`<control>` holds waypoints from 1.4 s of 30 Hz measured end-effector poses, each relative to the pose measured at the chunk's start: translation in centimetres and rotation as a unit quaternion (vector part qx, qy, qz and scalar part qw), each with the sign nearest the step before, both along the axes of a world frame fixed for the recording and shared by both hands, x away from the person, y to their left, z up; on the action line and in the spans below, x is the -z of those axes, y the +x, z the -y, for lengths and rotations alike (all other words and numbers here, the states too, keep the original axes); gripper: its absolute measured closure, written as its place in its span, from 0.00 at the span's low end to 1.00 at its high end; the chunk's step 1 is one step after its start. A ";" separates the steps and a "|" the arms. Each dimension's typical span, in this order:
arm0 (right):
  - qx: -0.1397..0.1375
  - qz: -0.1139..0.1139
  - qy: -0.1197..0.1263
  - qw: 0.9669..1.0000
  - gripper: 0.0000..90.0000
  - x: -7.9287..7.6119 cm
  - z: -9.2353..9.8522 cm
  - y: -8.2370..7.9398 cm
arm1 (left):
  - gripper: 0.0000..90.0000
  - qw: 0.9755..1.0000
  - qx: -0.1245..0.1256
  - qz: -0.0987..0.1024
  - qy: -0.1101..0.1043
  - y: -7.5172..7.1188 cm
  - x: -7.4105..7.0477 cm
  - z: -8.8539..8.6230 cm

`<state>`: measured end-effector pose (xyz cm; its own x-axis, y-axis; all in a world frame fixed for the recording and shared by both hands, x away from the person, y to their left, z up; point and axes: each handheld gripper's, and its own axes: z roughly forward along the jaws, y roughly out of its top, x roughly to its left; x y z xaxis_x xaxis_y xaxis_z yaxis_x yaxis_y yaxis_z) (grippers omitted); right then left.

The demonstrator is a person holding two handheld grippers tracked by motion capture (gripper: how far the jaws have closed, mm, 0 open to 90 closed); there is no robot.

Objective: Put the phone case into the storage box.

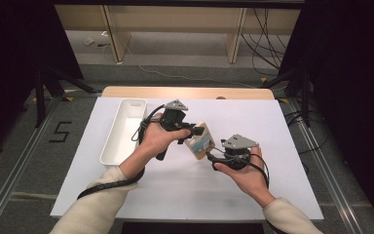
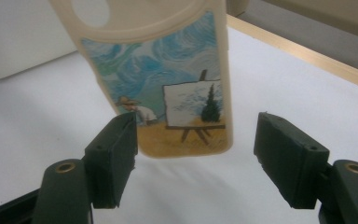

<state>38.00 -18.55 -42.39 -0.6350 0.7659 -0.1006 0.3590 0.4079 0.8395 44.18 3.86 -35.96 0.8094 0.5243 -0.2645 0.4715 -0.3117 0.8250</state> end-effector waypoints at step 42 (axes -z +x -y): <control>-0.177 -0.053 0.016 0.983 0.47 1.5 1.0 1.9 | 0.88 0.992 0.127 0.001 0.015 -1.7 -0.5 0.7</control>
